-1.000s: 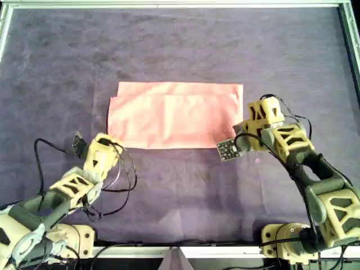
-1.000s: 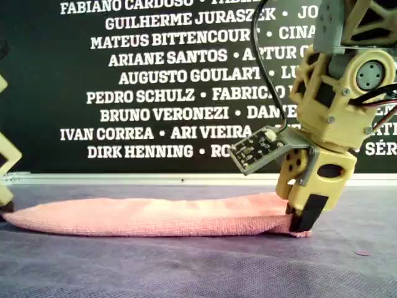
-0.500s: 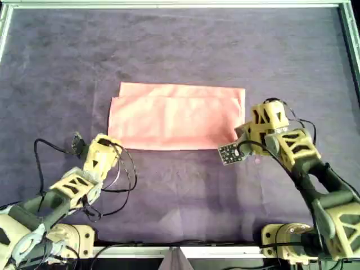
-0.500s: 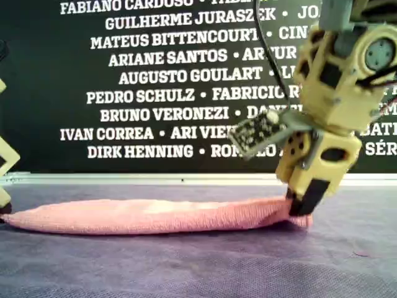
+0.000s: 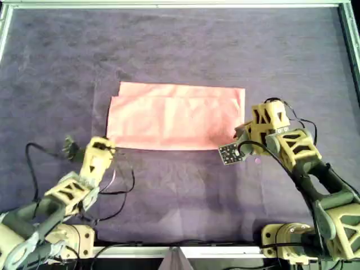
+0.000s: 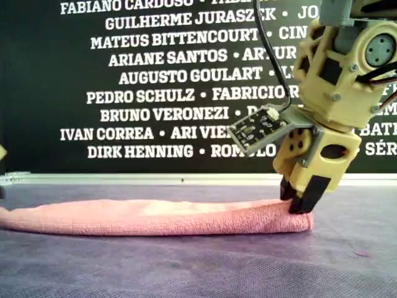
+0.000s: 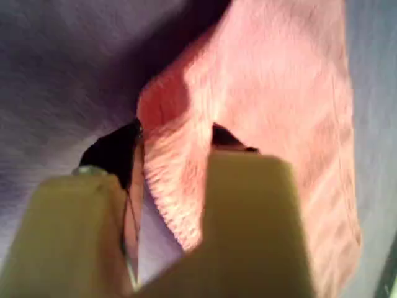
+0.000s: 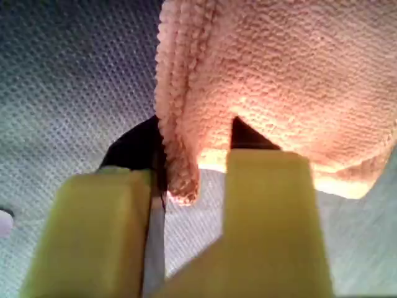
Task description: Fold a cloth
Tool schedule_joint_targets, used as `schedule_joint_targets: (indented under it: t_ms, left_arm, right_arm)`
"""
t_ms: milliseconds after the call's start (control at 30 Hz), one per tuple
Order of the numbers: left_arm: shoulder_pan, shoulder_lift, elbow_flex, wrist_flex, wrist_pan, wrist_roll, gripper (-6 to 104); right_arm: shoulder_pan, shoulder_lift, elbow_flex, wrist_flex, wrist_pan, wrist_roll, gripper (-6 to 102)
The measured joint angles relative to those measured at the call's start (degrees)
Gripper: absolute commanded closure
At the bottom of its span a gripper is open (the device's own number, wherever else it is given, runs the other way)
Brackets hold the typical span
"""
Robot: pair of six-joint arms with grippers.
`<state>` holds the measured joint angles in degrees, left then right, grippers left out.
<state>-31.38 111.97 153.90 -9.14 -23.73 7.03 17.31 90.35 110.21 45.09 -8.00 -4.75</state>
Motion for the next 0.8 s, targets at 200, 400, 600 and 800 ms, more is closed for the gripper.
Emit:
schedule_joint_targets:
  t_ms: [200,400,600,800]
  left_arm:
    - [0.0,13.89,6.06,0.0,-6.33,0.0,52]
    - [0.0,33.05,14.94,0.0,-7.21,0.0,52]
    - [-0.09,47.02,20.65,0.18,-8.88,0.0,52]
    - [-0.18,57.48,20.65,0.18,-9.32,0.0,52]
  right_arm:
    - [0.09,2.81,0.97,0.0,0.0,0.0,41]
    - [-0.88,17.84,9.14,1.85,0.0,0.0,41]
    - [-0.18,35.95,22.68,2.11,0.0,-0.44,42]
    - [-0.7,46.58,27.33,2.11,0.0,-0.53,41]
